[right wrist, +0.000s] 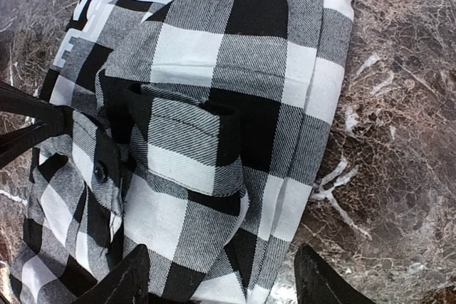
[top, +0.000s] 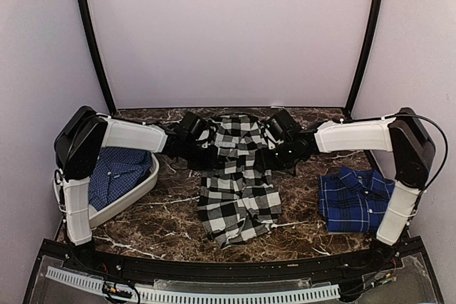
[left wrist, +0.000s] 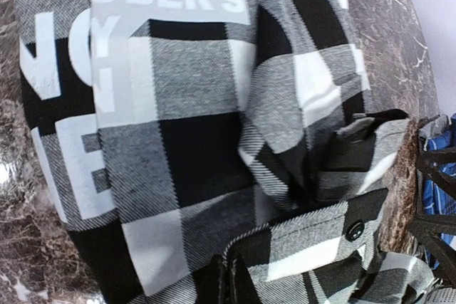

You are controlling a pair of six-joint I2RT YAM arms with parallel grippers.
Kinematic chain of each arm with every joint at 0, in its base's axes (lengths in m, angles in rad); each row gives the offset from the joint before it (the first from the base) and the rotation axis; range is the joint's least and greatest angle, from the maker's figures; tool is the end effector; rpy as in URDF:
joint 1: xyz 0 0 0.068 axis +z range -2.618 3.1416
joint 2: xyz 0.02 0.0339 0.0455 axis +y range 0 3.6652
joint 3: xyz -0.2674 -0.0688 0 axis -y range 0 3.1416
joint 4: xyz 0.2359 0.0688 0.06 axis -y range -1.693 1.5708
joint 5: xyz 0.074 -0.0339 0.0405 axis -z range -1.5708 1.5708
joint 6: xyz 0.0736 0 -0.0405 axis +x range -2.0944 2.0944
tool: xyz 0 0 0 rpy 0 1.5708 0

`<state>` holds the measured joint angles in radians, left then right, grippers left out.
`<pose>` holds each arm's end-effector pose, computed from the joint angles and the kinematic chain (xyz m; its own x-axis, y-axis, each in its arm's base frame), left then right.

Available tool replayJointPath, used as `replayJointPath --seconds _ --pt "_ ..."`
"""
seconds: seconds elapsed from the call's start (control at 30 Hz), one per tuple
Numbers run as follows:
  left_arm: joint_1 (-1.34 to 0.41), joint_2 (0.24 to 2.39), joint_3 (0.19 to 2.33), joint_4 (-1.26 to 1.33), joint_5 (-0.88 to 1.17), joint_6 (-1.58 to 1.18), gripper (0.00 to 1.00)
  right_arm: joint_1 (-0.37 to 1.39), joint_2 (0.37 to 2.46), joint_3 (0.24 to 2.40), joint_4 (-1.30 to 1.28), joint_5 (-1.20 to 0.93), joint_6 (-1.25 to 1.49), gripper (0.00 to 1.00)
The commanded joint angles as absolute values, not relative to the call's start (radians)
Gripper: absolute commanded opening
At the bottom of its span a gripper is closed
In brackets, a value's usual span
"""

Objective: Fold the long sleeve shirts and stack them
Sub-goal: Adjust the sleeve of the rectangle-folded shirt, then pick up the rectangle-folded shirt from the center of the board.

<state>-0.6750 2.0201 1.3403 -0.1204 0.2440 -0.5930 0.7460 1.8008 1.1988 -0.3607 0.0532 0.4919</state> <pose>0.3469 -0.3005 0.1484 -0.8768 0.0072 -0.4808 0.2988 0.7916 -0.5330 0.2917 0.2643 0.1687 -0.8409 -0.1349 -0.5242 -0.2930 0.9277 0.2314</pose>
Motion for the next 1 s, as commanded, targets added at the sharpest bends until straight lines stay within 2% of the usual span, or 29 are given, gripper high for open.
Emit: replayJointPath --seconds 0.0,0.17,0.23,0.33,0.43,0.53,0.6,0.77,0.97 --pt "-0.660 2.026 1.350 -0.169 0.173 -0.631 0.00 0.749 1.741 1.183 -0.342 0.063 0.492 0.67" --pt "-0.655 2.019 1.359 -0.190 0.156 -0.649 0.01 0.749 1.731 1.164 -0.344 0.058 0.485 0.67" --pt "-0.655 2.010 1.360 -0.194 0.152 -0.650 0.07 0.750 1.732 1.156 -0.331 0.052 0.487 0.67" --pt "-0.655 1.995 1.359 -0.197 0.149 -0.647 0.22 0.750 1.750 1.169 -0.315 0.049 0.491 0.64" --pt "-0.654 1.967 1.355 -0.201 0.138 -0.643 0.31 0.750 1.780 1.205 -0.310 0.030 0.491 0.53" --pt "-0.655 1.935 1.349 -0.214 0.114 -0.632 0.32 0.750 1.788 1.218 -0.308 0.006 0.490 0.41" --pt "-0.655 1.887 1.337 -0.222 0.107 -0.616 0.34 0.750 1.776 1.203 -0.314 0.005 0.488 0.37" --pt "-0.657 1.789 1.259 -0.252 0.189 -0.577 0.35 0.756 1.667 1.089 -0.322 -0.035 0.471 0.41" --pt "-0.706 1.642 1.111 -0.331 0.325 -0.555 0.35 0.824 1.479 0.892 -0.346 -0.098 0.503 0.50"
